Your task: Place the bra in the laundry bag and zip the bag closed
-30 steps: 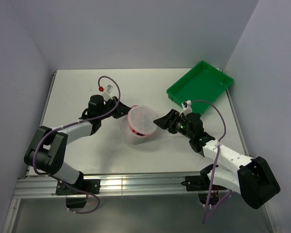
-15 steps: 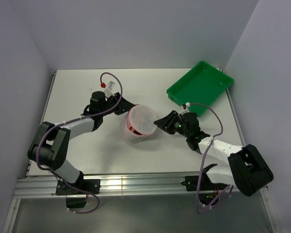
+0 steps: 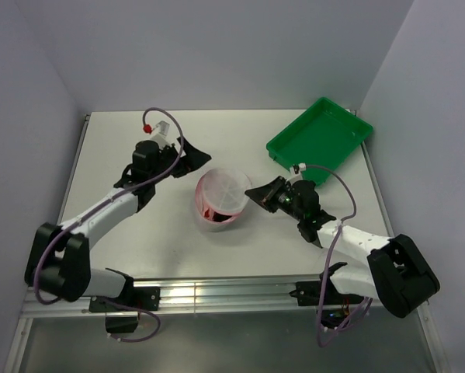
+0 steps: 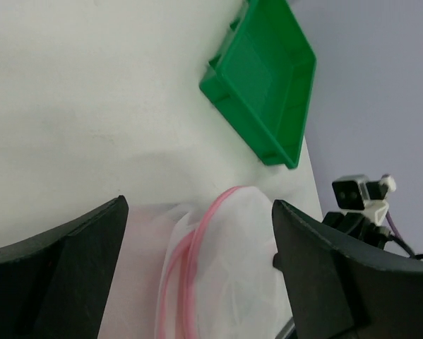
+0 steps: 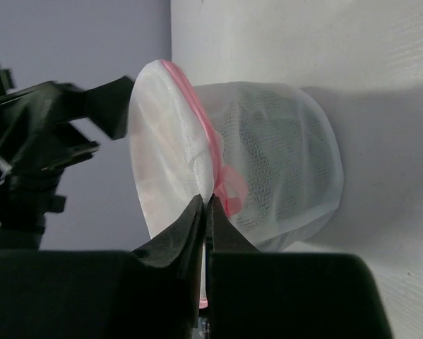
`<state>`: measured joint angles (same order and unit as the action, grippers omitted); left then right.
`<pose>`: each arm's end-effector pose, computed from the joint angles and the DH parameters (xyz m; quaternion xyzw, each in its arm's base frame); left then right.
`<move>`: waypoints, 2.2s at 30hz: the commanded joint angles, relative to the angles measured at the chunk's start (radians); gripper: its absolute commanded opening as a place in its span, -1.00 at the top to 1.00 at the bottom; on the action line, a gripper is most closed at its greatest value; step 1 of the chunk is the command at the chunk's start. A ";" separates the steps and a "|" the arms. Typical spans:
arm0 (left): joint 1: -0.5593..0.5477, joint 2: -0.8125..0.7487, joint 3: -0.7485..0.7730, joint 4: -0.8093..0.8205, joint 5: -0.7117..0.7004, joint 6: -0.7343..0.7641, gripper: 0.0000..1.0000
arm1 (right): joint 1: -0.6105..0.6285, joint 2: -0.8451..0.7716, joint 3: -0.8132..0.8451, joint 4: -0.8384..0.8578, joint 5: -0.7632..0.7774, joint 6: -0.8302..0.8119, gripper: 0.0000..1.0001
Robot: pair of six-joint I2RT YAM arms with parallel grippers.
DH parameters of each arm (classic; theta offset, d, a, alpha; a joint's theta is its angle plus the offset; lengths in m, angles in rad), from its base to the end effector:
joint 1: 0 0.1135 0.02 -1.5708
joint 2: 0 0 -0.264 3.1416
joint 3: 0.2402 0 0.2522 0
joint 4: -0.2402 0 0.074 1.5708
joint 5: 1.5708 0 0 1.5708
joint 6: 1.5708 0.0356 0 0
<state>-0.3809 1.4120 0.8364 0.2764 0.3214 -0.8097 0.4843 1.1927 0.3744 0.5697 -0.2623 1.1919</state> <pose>0.2923 -0.1292 0.2594 -0.0761 0.7963 -0.4353 0.4131 0.2071 0.1194 0.1944 0.1958 0.7619 0.5215 0.3304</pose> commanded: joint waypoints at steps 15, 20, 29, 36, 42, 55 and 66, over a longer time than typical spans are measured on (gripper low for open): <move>-0.065 -0.418 -0.221 -0.272 -0.059 0.021 -0.65 | 0.117 -0.104 0.069 -0.169 0.221 -0.090 0.95; -0.147 -0.342 -0.163 -0.259 -0.070 0.036 -0.59 | 0.152 -0.110 0.077 -0.200 0.261 -0.103 0.94; -0.112 -0.252 -0.148 -0.185 -0.087 0.078 0.52 | 0.203 -0.215 0.089 -0.330 0.319 -0.175 0.72; -0.056 -0.203 -0.138 -0.011 0.070 0.047 0.76 | 0.211 -0.269 0.084 -0.419 0.244 -0.258 -0.56; -0.035 -0.144 -0.140 0.102 0.183 0.018 0.88 | 0.208 -0.236 0.001 -0.231 0.123 -0.219 -0.76; 0.014 -0.048 -0.105 0.178 0.298 -0.002 1.00 | 0.060 -0.004 0.057 -0.041 -0.014 -0.190 -0.57; 0.017 -0.013 -0.019 0.067 0.170 0.069 0.98 | 0.063 -0.039 0.021 0.030 0.028 -0.134 0.37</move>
<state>-0.3660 1.4075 0.7536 0.3531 0.5503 -0.7864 0.5491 1.1790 0.3973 0.5400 -0.2520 1.0378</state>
